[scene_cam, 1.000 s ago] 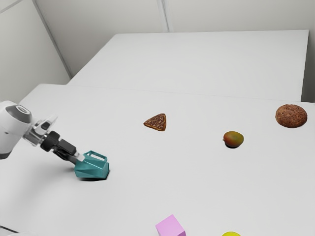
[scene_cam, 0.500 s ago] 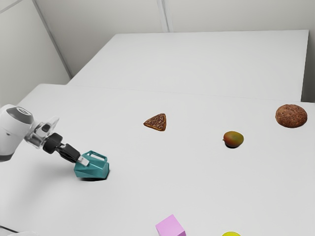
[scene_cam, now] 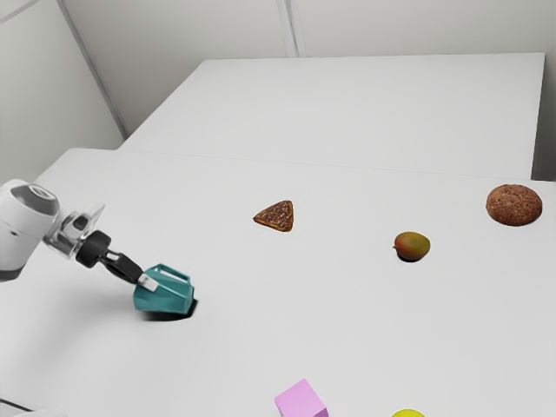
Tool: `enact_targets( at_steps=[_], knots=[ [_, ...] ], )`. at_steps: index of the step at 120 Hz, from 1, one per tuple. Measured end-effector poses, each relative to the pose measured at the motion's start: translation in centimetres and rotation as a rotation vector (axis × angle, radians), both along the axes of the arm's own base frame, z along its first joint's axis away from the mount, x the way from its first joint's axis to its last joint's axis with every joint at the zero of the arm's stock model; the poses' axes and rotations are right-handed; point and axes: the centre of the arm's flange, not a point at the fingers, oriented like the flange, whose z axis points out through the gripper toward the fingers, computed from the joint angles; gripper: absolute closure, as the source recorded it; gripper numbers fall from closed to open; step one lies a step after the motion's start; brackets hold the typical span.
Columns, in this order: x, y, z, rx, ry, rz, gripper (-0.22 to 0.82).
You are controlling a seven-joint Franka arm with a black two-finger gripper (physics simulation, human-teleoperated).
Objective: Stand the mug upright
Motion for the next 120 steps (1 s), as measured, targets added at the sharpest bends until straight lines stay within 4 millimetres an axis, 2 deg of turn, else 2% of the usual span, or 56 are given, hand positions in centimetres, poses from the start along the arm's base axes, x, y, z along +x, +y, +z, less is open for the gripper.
enact_targets(
  at_steps=[23, 46, 91, 120],
  knots=[
    [1.1, -1.4, 1.6, 0.071, -0.023, -0.032, 0.79],
    [2.2, -3.2, 3.4, 0.227, -0.025, -0.097, 0.79],
    [4.6, -8.8, 8.1, 0.564, -0.008, -0.224, 0.79],
    [6.0, -12.1, 8.3, 0.767, -0.025, -0.251, 0.78]
  ],
)
